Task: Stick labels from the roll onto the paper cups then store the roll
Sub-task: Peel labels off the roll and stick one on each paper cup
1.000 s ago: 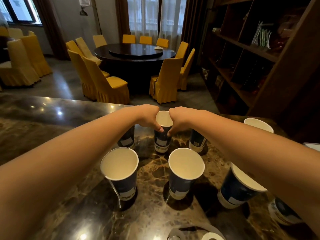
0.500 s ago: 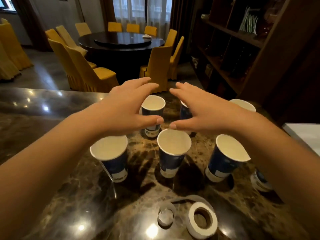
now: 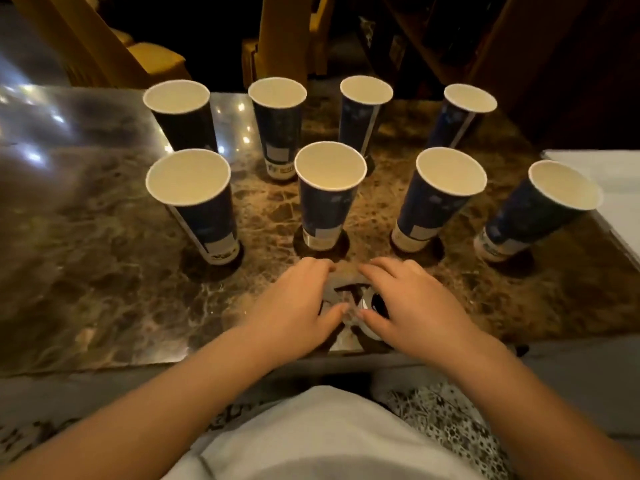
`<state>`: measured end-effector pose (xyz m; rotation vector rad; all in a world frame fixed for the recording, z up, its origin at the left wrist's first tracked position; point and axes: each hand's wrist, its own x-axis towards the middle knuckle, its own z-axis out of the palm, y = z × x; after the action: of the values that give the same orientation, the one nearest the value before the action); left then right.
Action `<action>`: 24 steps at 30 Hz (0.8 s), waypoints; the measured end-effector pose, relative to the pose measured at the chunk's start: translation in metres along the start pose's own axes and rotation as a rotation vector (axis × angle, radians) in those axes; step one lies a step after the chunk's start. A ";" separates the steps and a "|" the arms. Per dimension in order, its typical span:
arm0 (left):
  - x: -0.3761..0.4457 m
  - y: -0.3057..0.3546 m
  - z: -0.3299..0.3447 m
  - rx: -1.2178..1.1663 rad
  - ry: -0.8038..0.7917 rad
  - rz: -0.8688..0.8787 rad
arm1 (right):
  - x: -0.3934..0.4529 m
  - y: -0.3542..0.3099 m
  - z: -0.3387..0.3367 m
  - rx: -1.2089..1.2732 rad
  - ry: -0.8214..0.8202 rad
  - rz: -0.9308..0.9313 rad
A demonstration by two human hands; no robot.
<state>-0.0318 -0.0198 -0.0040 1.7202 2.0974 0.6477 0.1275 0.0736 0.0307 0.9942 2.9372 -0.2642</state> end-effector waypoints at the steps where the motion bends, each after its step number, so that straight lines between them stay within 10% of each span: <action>1: 0.001 -0.003 0.004 -0.013 -0.011 -0.043 | 0.000 -0.001 0.005 -0.005 0.006 0.016; 24: -0.016 -0.012 -0.027 -0.434 -0.195 -0.190 | 0.009 0.009 0.034 0.076 0.545 -0.095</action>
<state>-0.0532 -0.0411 0.0120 1.2750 1.7954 0.7742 0.1250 0.0803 -0.0047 1.0836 3.4920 -0.1194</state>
